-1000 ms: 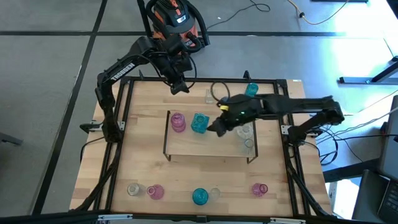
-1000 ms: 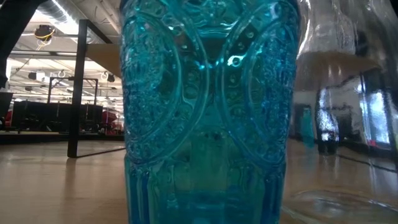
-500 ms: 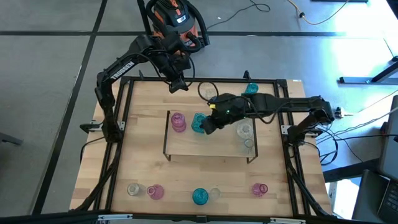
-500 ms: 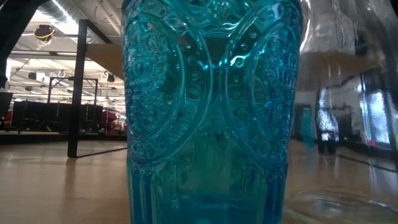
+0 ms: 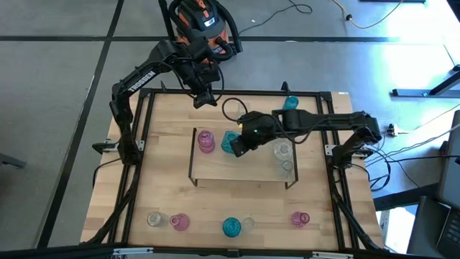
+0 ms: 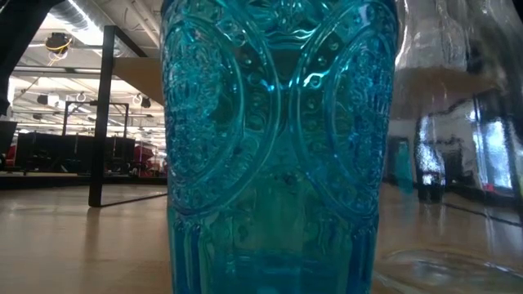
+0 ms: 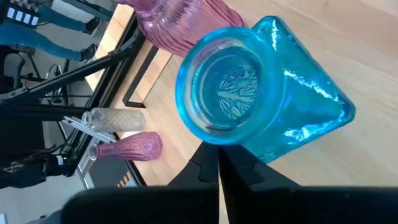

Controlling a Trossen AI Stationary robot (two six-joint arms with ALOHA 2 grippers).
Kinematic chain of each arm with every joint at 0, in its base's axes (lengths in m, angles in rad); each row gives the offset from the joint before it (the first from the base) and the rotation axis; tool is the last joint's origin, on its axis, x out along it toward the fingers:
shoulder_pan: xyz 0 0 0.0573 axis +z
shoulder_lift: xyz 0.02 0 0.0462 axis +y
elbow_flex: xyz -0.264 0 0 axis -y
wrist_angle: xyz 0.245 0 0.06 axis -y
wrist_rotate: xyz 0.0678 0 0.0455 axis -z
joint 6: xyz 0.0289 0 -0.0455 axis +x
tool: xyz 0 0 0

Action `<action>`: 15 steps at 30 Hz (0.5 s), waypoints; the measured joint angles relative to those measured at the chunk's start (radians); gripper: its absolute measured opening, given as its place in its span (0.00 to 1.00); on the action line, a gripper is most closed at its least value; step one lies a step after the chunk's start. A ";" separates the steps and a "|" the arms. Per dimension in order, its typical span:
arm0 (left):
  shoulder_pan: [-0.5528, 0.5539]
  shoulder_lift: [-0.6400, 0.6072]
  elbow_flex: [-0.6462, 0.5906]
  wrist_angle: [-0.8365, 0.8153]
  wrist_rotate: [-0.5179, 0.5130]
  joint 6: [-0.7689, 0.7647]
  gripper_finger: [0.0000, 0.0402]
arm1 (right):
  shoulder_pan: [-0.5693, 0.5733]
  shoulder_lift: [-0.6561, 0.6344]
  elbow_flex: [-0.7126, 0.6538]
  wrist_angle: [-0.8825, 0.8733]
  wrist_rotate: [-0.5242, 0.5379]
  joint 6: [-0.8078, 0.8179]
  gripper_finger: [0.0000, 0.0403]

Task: Sort vases onto shelf
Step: Put the blue vase on the shelf

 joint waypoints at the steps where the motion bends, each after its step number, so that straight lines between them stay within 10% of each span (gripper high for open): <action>1: 0.000 0.000 0.000 0.000 0.000 0.000 0.00 | -0.004 0.000 0.000 0.000 -0.001 -0.009 0.00; 15: 0.000 0.000 0.000 0.000 0.000 -0.006 0.00 | -0.053 0.000 0.000 -0.002 -0.039 -0.103 0.00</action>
